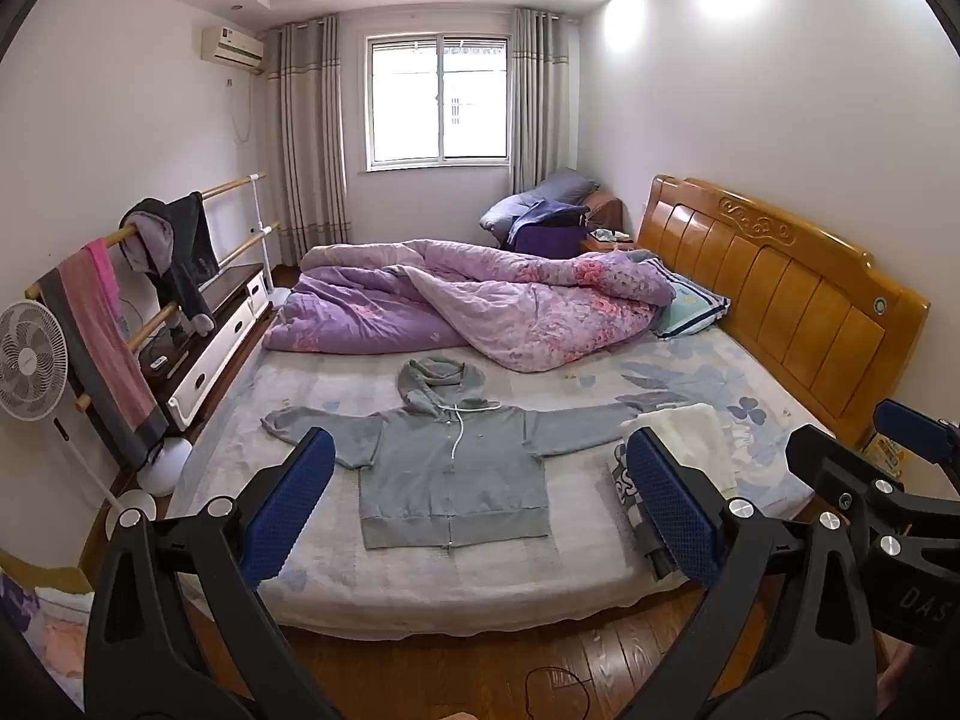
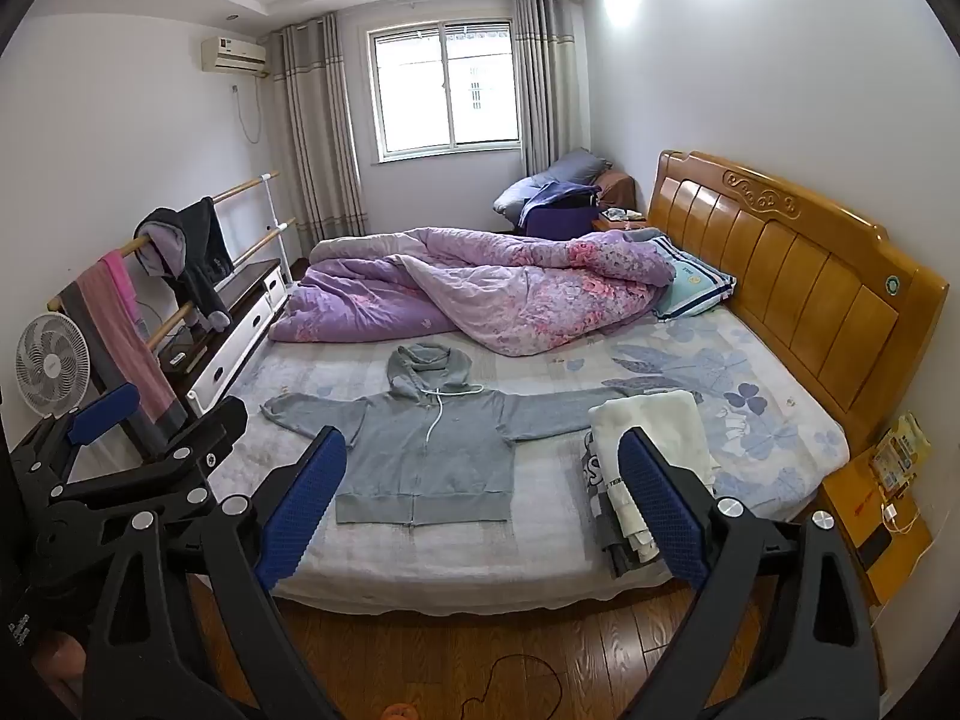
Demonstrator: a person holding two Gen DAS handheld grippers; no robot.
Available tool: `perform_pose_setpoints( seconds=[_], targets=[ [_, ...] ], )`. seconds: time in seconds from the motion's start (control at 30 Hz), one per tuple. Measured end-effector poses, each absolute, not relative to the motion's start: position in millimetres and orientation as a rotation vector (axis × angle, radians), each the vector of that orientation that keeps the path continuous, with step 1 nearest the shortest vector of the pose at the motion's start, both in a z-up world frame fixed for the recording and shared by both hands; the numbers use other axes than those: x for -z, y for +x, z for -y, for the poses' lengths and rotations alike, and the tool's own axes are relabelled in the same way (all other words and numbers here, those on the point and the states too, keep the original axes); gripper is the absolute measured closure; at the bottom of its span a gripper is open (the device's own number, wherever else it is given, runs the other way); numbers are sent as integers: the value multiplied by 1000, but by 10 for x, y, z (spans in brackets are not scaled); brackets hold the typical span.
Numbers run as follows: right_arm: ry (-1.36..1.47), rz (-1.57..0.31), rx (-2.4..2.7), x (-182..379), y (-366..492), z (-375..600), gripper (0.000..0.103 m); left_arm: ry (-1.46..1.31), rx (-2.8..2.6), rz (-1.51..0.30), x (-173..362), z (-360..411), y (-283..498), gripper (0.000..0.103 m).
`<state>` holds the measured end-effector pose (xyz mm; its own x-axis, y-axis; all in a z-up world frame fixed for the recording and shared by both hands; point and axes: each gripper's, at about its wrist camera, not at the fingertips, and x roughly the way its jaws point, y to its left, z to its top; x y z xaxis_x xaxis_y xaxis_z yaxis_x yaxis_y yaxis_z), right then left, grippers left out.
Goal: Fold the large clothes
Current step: 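Move both grippers toward the grey hoodie lying flat on the bed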
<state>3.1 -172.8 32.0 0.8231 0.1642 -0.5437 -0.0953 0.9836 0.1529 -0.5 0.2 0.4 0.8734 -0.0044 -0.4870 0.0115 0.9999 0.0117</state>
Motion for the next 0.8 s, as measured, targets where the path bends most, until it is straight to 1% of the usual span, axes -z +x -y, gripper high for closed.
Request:
perform_pose_setpoints(
  seconds=[0.8],
  targets=[
    [116,-587,-135,-346,-16,1674,14,11,8,-512,-4,-4,-1,5]
  ],
)
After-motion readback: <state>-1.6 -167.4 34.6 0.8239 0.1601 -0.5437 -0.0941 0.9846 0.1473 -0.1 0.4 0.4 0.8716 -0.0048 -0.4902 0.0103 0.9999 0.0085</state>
